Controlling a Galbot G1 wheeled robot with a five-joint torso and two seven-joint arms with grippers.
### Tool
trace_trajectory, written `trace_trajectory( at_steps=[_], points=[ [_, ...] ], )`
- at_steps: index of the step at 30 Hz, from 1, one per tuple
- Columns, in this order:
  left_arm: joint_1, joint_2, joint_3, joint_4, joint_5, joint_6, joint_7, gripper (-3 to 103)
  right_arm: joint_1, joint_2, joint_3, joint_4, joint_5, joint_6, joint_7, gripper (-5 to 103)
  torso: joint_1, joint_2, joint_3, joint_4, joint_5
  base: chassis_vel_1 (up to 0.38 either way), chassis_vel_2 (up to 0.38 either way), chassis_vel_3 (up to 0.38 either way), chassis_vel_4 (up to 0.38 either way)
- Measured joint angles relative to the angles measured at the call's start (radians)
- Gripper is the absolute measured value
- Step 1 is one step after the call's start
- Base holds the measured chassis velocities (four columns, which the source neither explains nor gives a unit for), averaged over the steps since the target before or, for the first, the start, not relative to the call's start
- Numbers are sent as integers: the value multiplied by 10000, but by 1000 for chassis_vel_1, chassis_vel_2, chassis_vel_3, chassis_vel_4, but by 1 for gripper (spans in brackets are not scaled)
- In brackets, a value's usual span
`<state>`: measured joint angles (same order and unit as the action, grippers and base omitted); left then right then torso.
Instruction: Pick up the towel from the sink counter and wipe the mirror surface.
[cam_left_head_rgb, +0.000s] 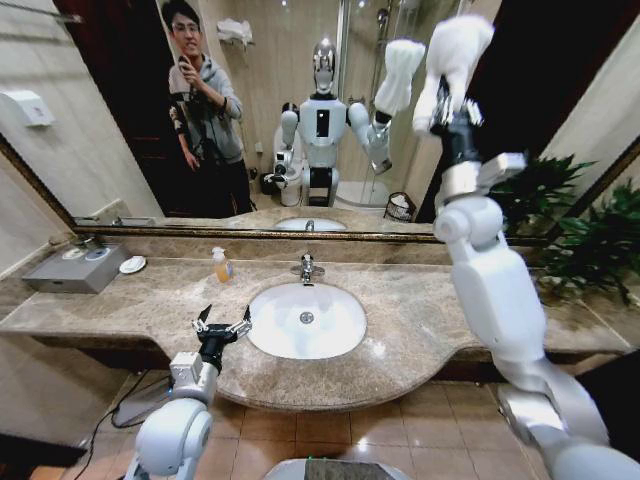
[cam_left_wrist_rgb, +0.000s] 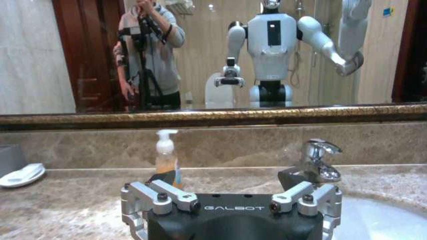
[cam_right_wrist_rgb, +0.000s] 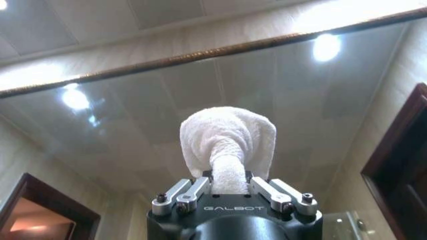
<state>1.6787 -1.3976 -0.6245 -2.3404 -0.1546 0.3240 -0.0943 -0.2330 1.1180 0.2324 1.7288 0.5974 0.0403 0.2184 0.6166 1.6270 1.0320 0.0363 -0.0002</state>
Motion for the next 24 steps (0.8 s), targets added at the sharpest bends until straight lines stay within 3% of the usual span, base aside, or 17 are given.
trace_trajectory(
  at_steps=[13, 24],
  points=[
    [0, 0, 0, 0, 0, 0, 0, 100, 744, 544, -494, -680, -80, -354, -41, 17, 4, 2, 1, -1, 2, 3, 0, 8, 3],
    [0, 0, 0, 0, 0, 0, 0, 100, 731, 713, -607, -755, -12, -322, -346, 17, 5, 1, 1, 2, 1, -114, 114, 119, -120]
  ],
)
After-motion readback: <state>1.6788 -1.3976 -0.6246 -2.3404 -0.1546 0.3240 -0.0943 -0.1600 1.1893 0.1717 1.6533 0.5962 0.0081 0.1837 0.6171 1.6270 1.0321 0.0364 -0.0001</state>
